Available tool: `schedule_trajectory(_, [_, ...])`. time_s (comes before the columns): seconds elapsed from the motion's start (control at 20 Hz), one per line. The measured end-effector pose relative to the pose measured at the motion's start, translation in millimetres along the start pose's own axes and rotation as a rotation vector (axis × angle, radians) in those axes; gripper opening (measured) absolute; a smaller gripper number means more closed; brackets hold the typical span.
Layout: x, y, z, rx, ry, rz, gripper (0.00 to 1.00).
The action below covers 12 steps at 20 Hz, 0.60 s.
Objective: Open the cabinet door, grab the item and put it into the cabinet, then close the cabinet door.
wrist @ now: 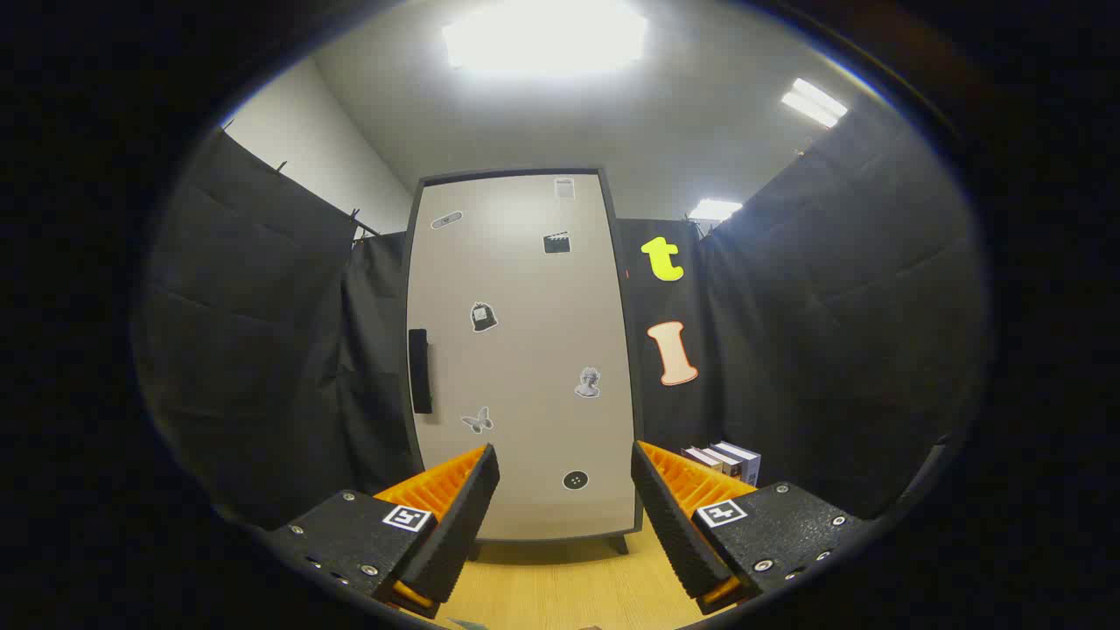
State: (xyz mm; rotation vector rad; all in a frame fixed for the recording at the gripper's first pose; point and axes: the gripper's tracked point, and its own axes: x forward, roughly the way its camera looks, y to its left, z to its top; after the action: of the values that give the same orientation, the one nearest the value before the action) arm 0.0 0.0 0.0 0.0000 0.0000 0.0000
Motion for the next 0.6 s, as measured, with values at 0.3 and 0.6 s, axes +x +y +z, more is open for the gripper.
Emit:
schedule_trajectory(0.3, [1.6, -0.6, -6.8, -0.009, 0.018, -0.003, 0.94])
schedule_trajectory(0.6, [-2.6, -4.8, -7.3, -0.004, 0.010, -0.009, 0.94])
